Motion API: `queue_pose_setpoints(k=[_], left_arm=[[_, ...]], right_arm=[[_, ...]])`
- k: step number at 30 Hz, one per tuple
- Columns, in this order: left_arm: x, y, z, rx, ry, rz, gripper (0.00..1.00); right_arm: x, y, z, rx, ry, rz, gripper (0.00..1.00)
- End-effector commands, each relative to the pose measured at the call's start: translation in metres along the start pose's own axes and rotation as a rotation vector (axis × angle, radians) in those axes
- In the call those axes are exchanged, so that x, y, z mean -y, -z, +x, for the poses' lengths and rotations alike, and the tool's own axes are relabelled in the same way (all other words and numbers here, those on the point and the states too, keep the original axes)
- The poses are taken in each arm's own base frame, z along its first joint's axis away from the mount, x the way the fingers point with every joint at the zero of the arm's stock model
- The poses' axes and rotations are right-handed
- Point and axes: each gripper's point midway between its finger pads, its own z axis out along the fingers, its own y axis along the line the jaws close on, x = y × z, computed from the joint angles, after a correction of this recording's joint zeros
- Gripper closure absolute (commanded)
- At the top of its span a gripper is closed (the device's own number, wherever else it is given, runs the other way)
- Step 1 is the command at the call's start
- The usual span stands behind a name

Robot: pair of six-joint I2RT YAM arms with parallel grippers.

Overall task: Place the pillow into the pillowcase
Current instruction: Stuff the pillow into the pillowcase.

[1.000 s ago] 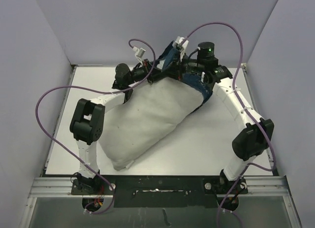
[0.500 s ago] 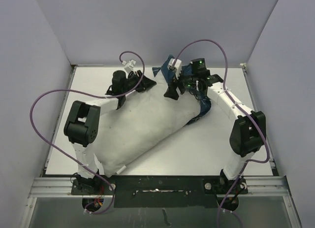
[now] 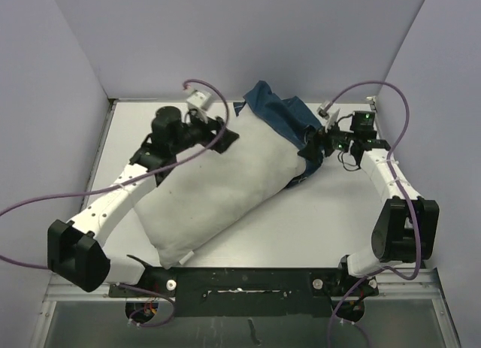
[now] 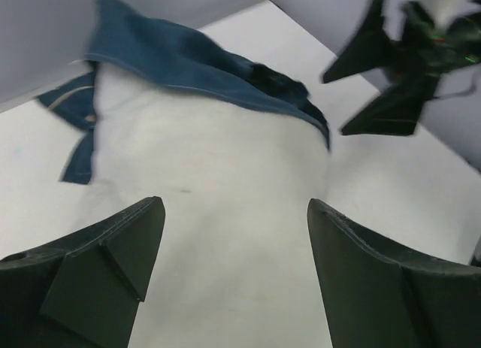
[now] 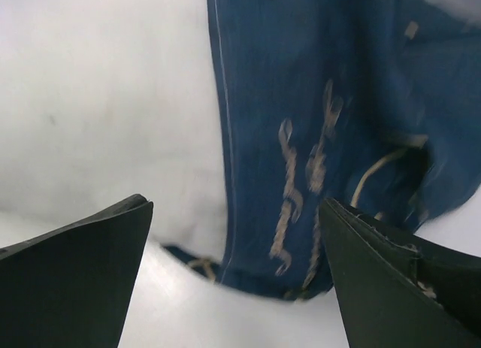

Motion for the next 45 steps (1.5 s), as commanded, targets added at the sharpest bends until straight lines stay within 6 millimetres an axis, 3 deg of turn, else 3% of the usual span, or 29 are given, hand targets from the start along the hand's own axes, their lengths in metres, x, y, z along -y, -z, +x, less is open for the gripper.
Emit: queue_pose_setpoints(k=[1,4,8,15,23,25,29,32,34,39,45], left_arm=[[0.086,-0.006,0.082,-0.198,-0.356,0.139,0.24],[0.117,-0.017,0.113,-0.227,-0.488,0.191,0.22],[0.13,-0.037,0.141,-0.298,-0.605,0.207,0.2],[0.121,-0.06,0.171,-0.379,-0.7,0.094,0.19],[0.093,-0.061,0.188,-0.443,-0.672,-0.06,0.21],[0.089,-0.062,0.192,-0.451,-0.657,-0.079,0.26],[0.081,-0.064,0.203,-0.481,-0.597,-0.091,0.65],[0.079,-0.063,0.2,-0.469,-0.536,-0.084,0.9],[0.08,-0.062,0.192,-0.441,-0.473,-0.063,1.0],[0.084,-0.059,0.172,-0.354,-0.312,0.009,1.0],[0.092,-0.054,0.173,-0.336,-0.285,0.059,1.0]], right_arm=[[-0.007,0.009,0.048,-0.075,-0.05,0.086,0.02],[0.007,0.013,0.065,-0.109,-0.065,0.175,0.04],[0.022,0.0,0.067,-0.122,-0.055,0.24,0.19],[0.038,-0.015,0.063,-0.143,0.003,0.32,0.59],[0.025,-0.011,0.058,-0.156,0.058,0.26,0.97],[0.01,-0.007,0.045,-0.124,0.067,0.168,1.0],[-0.03,0.0,0.03,-0.081,0.081,-0.035,1.0],[-0.045,0.004,0.027,-0.064,0.085,-0.102,1.0],[-0.049,0.005,0.028,-0.066,0.088,-0.113,1.0],[-0.042,0.007,0.046,-0.122,0.073,-0.065,0.77],[-0.007,0.011,0.062,-0.195,0.024,0.134,0.82]])
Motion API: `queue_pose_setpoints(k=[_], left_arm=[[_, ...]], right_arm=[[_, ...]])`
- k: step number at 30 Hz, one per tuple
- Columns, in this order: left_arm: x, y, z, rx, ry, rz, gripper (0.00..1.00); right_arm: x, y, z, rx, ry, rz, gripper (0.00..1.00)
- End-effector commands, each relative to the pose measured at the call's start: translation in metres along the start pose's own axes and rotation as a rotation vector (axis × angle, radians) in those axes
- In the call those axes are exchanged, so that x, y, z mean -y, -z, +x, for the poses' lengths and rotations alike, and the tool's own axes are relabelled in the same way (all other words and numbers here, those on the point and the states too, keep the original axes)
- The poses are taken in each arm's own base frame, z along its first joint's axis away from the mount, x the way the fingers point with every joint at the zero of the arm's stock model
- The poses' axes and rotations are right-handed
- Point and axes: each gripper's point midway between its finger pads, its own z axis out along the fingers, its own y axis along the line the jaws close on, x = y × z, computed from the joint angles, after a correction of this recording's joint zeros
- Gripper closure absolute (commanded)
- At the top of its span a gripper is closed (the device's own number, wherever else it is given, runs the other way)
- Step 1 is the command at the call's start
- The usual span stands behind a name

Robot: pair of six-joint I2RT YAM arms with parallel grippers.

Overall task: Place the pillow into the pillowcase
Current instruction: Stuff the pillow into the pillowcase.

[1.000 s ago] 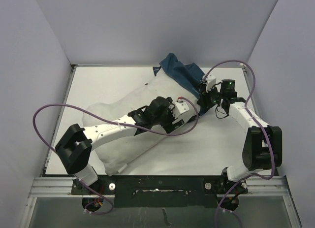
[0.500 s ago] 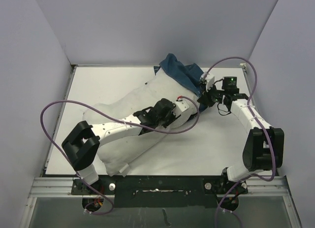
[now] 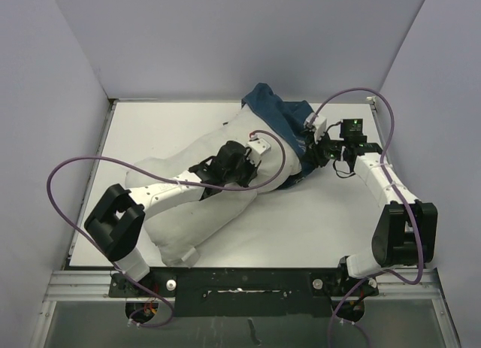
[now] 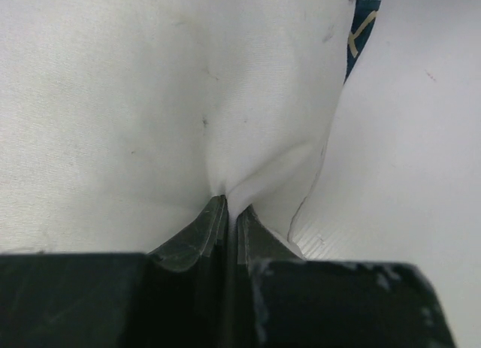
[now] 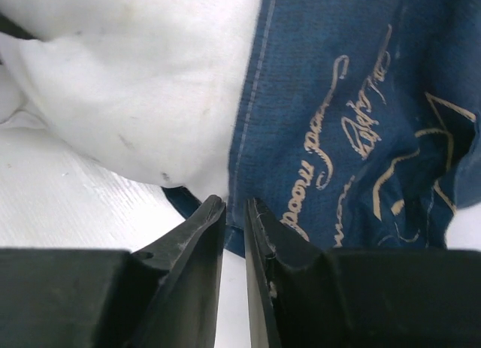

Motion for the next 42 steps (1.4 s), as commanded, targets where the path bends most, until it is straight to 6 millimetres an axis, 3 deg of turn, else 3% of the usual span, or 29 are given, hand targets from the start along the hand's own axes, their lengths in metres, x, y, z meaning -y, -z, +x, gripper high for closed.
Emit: queue_pose_setpoints(k=[1,3,5,9,12,17,21,24,27,30,33,37,39,42], left_arm=[[0.01,0.017,-0.032,0.114,0.045,0.057,1.0],[0.011,0.017,-0.033,0.12,0.049,0.064,1.0],[0.012,0.017,-0.034,0.124,0.051,0.07,1.0],[0.012,0.017,-0.035,0.124,0.06,0.083,1.0],[0.012,0.018,-0.034,0.125,0.07,0.086,1.0],[0.013,0.017,-0.033,0.124,0.082,0.097,1.0],[0.013,0.016,-0.034,0.125,0.083,0.101,1.0],[0.01,0.018,-0.033,0.122,0.091,0.089,1.0],[0.006,0.018,-0.03,0.119,0.107,0.08,1.0],[-0.001,0.02,-0.036,0.137,0.143,0.077,1.0],[-0.017,0.025,-0.054,0.187,0.264,0.1,1.0],[-0.041,0.037,-0.092,0.269,0.377,0.135,1.0],[-0.043,0.039,-0.106,0.301,0.372,0.151,1.0],[-0.027,0.042,-0.122,0.364,0.344,0.258,1.0]], right_arm=[[0.029,0.011,-0.002,-0.012,-0.009,0.175,0.81],[0.031,0.01,-0.005,-0.002,-0.018,0.178,0.7],[0.019,0.007,-0.014,0.037,-0.02,0.105,0.62],[0.002,0.0,-0.02,0.059,-0.031,0.038,0.6],[0.005,-0.003,-0.013,0.03,-0.029,0.08,0.61],[0.025,-0.009,0.002,-0.025,-0.031,0.187,0.7],[0.038,-0.016,0.01,-0.058,-0.022,0.245,0.84],[0.038,-0.013,0.002,-0.053,-0.011,0.229,0.96],[0.013,-0.005,-0.016,-0.006,0.006,0.062,1.0],[-0.038,0.009,-0.045,0.115,0.059,-0.226,1.0],[-0.089,0.02,-0.068,0.194,0.068,-0.438,1.0],[-0.145,0.021,-0.081,0.183,0.089,-0.582,1.0],[-0.156,0.01,-0.084,0.15,0.077,-0.57,1.0],[-0.15,-0.018,-0.094,0.117,0.023,-0.503,1.0]])
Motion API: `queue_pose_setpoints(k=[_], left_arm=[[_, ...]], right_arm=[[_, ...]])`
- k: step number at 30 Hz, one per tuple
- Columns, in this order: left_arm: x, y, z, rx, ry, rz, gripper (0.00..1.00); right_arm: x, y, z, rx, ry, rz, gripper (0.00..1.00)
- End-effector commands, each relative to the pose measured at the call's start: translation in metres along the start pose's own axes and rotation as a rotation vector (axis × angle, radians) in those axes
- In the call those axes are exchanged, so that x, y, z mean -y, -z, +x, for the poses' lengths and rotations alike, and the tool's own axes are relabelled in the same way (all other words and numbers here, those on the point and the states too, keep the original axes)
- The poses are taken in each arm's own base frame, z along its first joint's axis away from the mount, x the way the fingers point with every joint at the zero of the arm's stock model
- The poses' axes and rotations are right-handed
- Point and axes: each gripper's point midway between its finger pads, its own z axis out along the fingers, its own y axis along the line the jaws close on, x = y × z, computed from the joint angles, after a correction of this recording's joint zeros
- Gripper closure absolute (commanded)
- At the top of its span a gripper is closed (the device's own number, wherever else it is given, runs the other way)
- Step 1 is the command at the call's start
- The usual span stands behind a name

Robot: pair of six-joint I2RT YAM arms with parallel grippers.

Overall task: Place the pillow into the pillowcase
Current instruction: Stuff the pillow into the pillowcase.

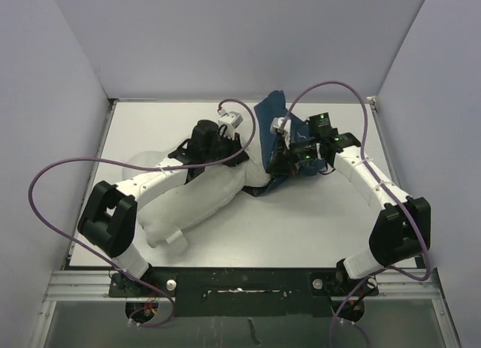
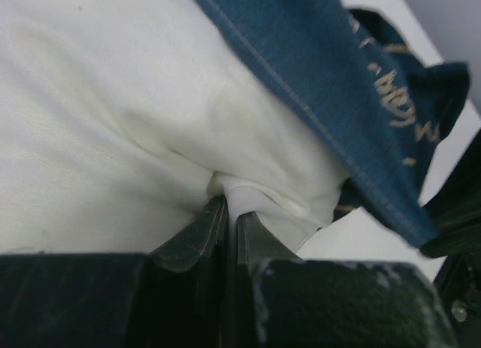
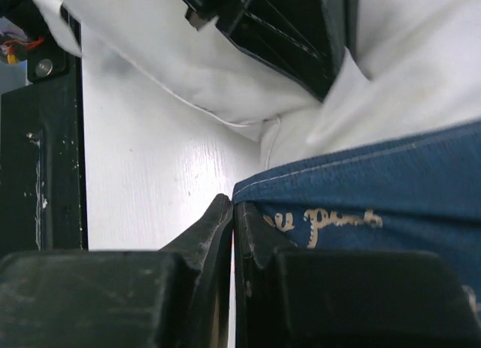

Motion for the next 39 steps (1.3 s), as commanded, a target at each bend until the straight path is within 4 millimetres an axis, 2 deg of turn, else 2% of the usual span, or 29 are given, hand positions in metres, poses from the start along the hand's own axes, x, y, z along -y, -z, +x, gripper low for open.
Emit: queue_pose_setpoints(k=[1,3,5,6,7,8,10,12,13,15,16,18,19,21,22,24,26,28,30,31,33,34,36,39], left_arm=[[0.063,0.017,-0.074,0.234,-0.056,0.264,1.0],[0.082,0.019,-0.071,0.254,-0.084,0.372,1.0],[0.092,0.022,-0.062,0.242,-0.085,0.447,1.0],[0.093,0.022,-0.056,0.227,-0.083,0.47,1.0],[0.095,0.023,-0.05,0.208,-0.081,0.49,1.0],[0.094,0.023,-0.042,0.188,-0.076,0.498,1.0],[0.091,0.019,-0.029,0.149,-0.067,0.493,1.0],[0.085,0.013,-0.018,0.119,-0.052,0.48,1.0],[0.082,0.01,-0.015,0.111,-0.046,0.474,1.0],[0.08,0.006,-0.013,0.105,-0.042,0.472,1.0],[0.081,0.006,-0.015,0.111,-0.049,0.48,1.0],[0.081,0.007,-0.022,0.136,-0.066,0.477,1.0],[0.079,0.008,-0.026,0.149,-0.076,0.468,1.0],[0.071,0.011,-0.032,0.175,-0.083,0.437,1.0],[0.066,0.014,-0.034,0.188,-0.081,0.42,1.0],[0.052,0.018,-0.036,0.221,-0.066,0.373,1.0],[0.044,0.021,-0.034,0.234,-0.047,0.362,1.0],[0.039,0.02,-0.027,0.222,-0.025,0.362,1.0],[0.037,0.015,-0.018,0.194,-0.009,0.368,1.0],[0.035,0.012,-0.014,0.178,0.004,0.365,1.0],[0.032,0.009,-0.009,0.149,0.004,0.352,0.85],[0.028,0.01,-0.006,0.122,0.005,0.332,0.74],[0.024,0.02,-0.012,0.114,-0.023,0.294,0.58],[0.018,0.05,-0.034,0.13,-0.042,0.233,0.4]], right_arm=[[0.002,-0.02,-0.038,0.059,-0.06,0.028,1.0],[0.045,-0.022,-0.033,0.048,-0.133,0.154,1.0],[0.096,-0.007,-0.013,0.043,-0.225,0.271,1.0],[0.116,0.002,-0.005,0.038,-0.259,0.307,1.0],[0.129,0.013,0.005,0.029,-0.287,0.323,1.0],[0.13,0.016,0.004,0.02,-0.281,0.302,1.0],[0.107,0.009,-0.009,0.019,-0.218,0.195,1.0],[0.063,-0.008,-0.032,0.041,-0.128,0.043,1.0],[0.036,-0.018,-0.048,0.065,-0.07,-0.041,1.0],[-0.017,-0.028,-0.097,0.15,0.08,-0.162,1.0],[-0.037,-0.03,-0.122,0.197,0.152,-0.177,1.0],[-0.054,-0.028,-0.162,0.29,0.252,-0.162,1.0],[-0.051,-0.028,-0.171,0.31,0.265,-0.147,1.0],[-0.03,-0.034,-0.159,0.278,0.224,-0.103,1.0],[-0.014,-0.036,-0.142,0.249,0.181,-0.069,1.0],[0.023,-0.039,-0.09,0.17,0.047,0.023,1.0],[0.058,-0.034,-0.027,0.061,-0.107,0.127,1.0],[0.07,-0.024,0.034,-0.056,-0.225,0.164,1.0],[0.06,-0.023,0.074,-0.167,-0.225,0.128,1.0],[0.051,-0.022,0.088,-0.215,-0.209,0.092,1.0],[0.03,-0.021,0.102,-0.276,-0.171,-0.002,1.0],[0.023,-0.019,0.103,-0.285,-0.124,-0.04,1.0],[0.012,-0.009,0.093,-0.268,-0.048,-0.085,0.95],[0.009,0.011,0.062,-0.207,0.089,-0.085,0.83]])
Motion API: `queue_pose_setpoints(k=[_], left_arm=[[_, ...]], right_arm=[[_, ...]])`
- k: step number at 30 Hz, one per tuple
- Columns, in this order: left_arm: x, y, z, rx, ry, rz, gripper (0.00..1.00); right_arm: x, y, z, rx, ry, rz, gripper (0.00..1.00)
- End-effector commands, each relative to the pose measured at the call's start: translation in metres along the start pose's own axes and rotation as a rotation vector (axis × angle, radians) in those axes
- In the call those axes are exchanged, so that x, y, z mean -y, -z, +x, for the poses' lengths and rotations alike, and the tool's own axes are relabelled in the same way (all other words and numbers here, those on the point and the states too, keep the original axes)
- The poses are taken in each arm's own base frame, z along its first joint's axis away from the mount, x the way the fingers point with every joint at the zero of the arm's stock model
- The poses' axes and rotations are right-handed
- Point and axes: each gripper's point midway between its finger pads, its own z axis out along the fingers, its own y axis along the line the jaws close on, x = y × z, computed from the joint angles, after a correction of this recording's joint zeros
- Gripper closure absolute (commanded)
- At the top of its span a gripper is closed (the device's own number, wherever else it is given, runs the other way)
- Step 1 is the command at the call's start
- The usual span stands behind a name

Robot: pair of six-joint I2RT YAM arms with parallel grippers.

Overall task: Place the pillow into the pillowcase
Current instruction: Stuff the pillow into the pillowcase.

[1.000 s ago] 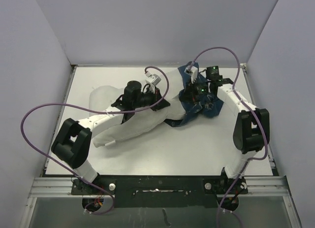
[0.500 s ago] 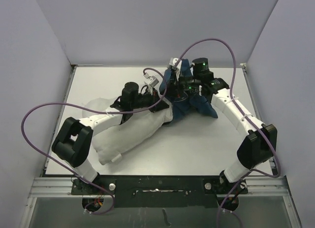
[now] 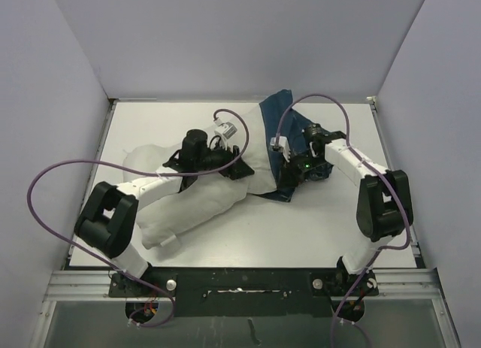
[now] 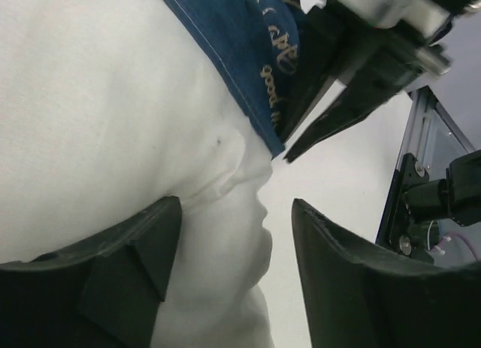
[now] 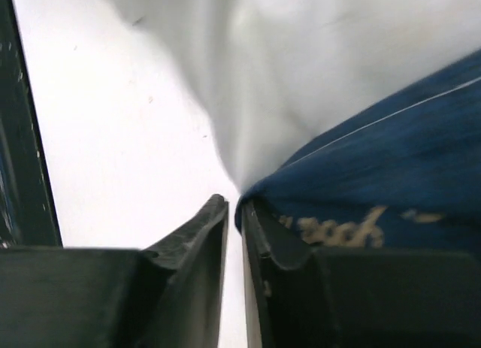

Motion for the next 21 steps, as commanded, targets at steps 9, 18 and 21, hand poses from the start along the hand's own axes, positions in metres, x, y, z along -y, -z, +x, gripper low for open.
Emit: queue_pose_setpoints(k=[9,18,21], left_arm=[[-0.02,0.113,-0.121,0.232,0.1,-0.21,0.3],[-0.128,0.114,-0.121,-0.012,0.173,-0.653,0.26],[-0.146,0.11,-0.122,-0.044,0.169,-0.703,0.24]], right_arm=[[0.036,0.101,-0.141,0.279,0.394,0.275,0.17],[0.129,0.064,-0.222,0.334,0.085,0.506,0.02],[0.146,0.054,-0.222,0.328,-0.015,0.59,0.02]])
